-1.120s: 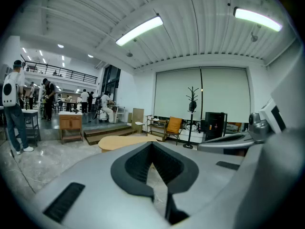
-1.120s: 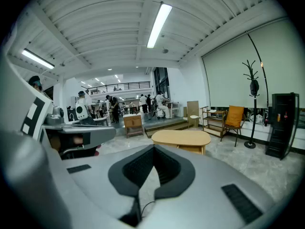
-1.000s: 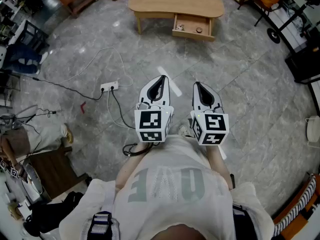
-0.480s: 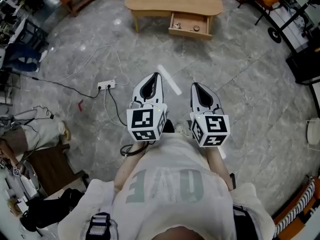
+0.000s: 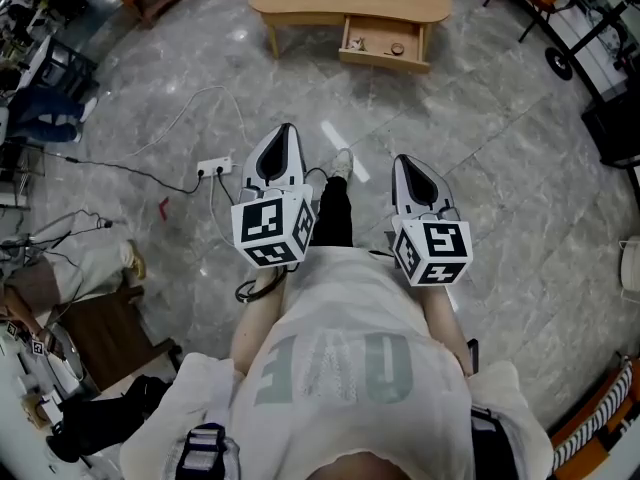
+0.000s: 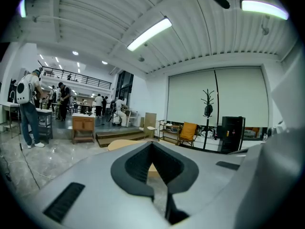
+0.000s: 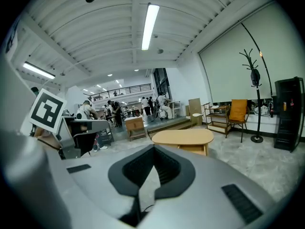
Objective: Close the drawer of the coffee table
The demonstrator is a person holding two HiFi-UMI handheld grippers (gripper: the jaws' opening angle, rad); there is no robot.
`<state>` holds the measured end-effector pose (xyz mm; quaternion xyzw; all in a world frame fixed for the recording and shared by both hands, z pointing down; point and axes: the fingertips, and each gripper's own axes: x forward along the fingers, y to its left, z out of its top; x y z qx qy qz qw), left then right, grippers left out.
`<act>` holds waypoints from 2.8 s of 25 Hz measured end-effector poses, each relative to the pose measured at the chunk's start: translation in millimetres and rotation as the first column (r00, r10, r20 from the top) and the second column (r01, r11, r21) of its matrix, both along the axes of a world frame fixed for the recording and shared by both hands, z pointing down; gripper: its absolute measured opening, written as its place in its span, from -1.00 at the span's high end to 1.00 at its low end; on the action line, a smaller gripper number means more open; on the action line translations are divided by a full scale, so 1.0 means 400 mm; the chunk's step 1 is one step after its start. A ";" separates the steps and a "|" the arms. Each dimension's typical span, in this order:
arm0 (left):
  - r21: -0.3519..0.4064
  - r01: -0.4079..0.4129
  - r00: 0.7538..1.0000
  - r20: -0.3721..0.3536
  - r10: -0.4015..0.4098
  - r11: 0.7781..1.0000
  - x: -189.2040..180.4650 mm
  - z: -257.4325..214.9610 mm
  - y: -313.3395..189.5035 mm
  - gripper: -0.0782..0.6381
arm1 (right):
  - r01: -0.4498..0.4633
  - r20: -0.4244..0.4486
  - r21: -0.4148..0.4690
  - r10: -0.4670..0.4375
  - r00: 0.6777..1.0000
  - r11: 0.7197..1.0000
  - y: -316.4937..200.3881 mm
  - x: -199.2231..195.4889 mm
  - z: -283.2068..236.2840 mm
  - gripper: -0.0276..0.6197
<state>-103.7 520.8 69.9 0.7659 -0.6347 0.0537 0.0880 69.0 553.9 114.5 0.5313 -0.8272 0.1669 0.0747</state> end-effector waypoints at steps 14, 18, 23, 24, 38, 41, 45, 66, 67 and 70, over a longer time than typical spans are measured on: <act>0.042 -0.077 0.997 -0.025 0.078 0.996 -0.045 -0.008 -0.621 0.76 | -0.034 -0.032 0.018 0.035 0.999 0.999 -0.593 -0.079 -0.004 0.90; 0.073 -0.154 0.988 -0.005 0.155 0.985 -0.060 -0.060 -0.869 0.76 | -0.057 -0.044 0.019 0.058 0.997 0.998 -0.838 -0.138 -0.043 0.90; 0.094 -0.246 0.969 0.039 0.243 0.965 -0.067 -0.098 -1.130 0.76 | -0.090 -0.070 0.026 0.091 0.993 0.996 -1.103 -0.185 -0.075 0.90; 0.093 -0.258 0.966 0.040 0.255 0.962 -0.066 -0.101 -1.173 0.76 | -0.099 -0.072 0.025 0.100 0.992 0.995 -1.144 -0.186 -0.078 0.90; 0.011 -0.235 0.972 -0.025 0.235 0.972 0.009 -0.047 -1.397 0.76 | -0.077 -0.086 0.020 0.078 0.993 0.997 -1.392 -0.118 -0.068 0.90; -0.005 -0.209 0.977 -0.042 0.208 0.978 0.016 -0.045 -1.406 0.76 | -0.047 -0.085 0.017 0.048 0.995 0.999 -1.404 -0.110 -0.072 0.90; 0.000 -0.217 0.976 -0.037 0.217 0.976 0.039 -0.044 -1.428 0.76 | -0.055 -0.086 0.015 0.056 0.995 0.998 -1.429 -0.082 -0.061 0.90; -0.056 -0.305 0.952 0.004 0.306 0.951 0.084 0.073 -1.582 0.76 | -0.068 -0.063 0.047 0.071 0.996 0.997 -1.591 -0.030 -0.006 0.90; -0.062 -0.311 0.950 0.010 0.313 0.948 0.091 0.099 -1.600 0.76 | -0.059 -0.069 0.046 0.062 0.996 0.997 -1.611 -0.028 0.017 0.90; -0.077 -0.336 0.941 0.007 0.337 0.939 0.117 0.194 -1.636 0.76 | -0.026 -0.097 0.037 0.030 0.995 0.999 -1.654 -0.021 0.104 0.90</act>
